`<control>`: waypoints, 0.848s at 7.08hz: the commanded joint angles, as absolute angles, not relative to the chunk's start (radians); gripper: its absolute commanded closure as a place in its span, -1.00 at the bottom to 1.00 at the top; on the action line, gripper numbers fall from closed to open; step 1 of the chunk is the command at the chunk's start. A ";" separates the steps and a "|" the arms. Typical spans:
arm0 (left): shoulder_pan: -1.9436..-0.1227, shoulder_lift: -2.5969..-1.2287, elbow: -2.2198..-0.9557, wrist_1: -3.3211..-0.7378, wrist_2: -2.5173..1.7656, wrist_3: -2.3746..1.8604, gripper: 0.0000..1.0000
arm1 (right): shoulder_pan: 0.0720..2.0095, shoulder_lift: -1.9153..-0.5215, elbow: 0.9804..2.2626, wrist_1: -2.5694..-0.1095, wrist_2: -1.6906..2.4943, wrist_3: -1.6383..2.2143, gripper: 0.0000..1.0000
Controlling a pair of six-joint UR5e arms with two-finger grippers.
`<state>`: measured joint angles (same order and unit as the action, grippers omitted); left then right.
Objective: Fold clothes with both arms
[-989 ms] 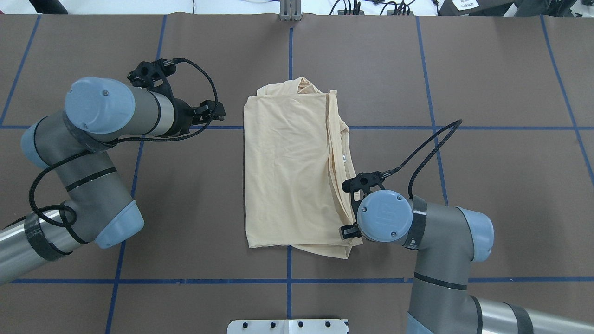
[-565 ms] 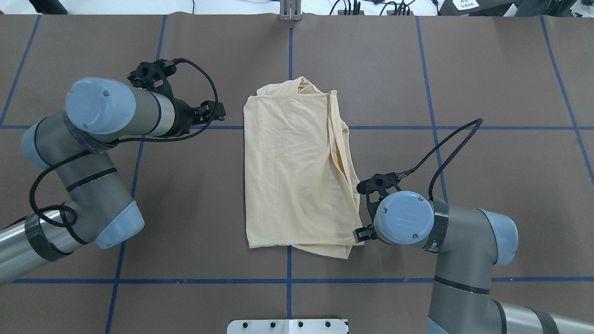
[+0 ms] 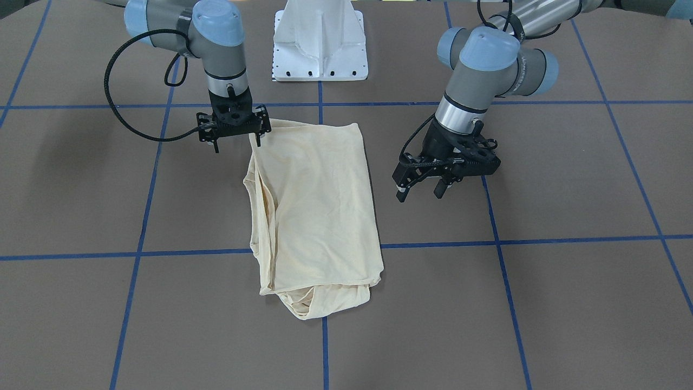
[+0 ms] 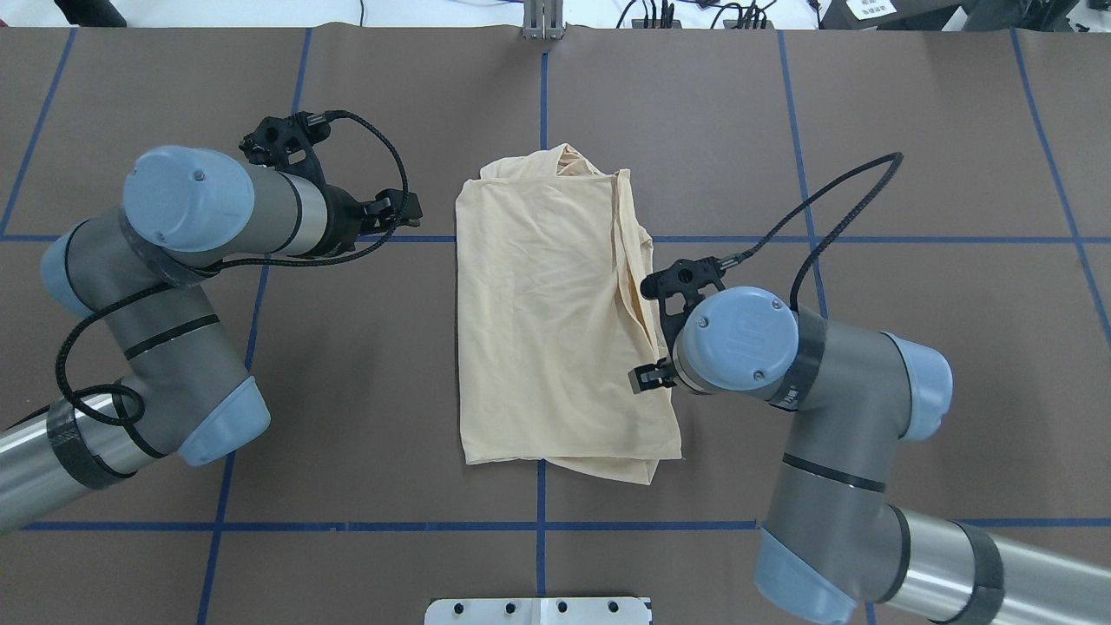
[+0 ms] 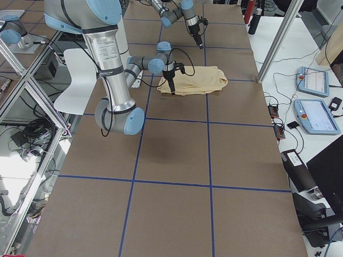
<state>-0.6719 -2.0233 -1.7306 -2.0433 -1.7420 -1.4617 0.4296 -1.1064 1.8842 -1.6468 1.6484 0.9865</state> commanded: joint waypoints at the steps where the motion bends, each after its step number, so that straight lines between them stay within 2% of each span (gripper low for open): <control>1: -0.672 -2.023 -1.729 -2.045 -1.743 -1.457 -1.00 | 0.475 -1.019 1.749 -1.552 1.643 0.943 -1.00; 3: -0.672 -2.023 -1.727 -2.048 -1.743 -1.456 -1.00 | 0.486 -1.017 1.640 -1.418 1.643 0.913 -1.00; 6: -0.672 -2.025 -1.724 -2.051 -1.743 -1.457 -1.00 | 0.502 -1.029 1.625 -1.419 1.658 0.893 -1.00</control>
<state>-0.6719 -2.0237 -1.7248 -2.0501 -1.7426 -1.4561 0.4961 -1.0230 1.6325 -1.4198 1.6524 0.9012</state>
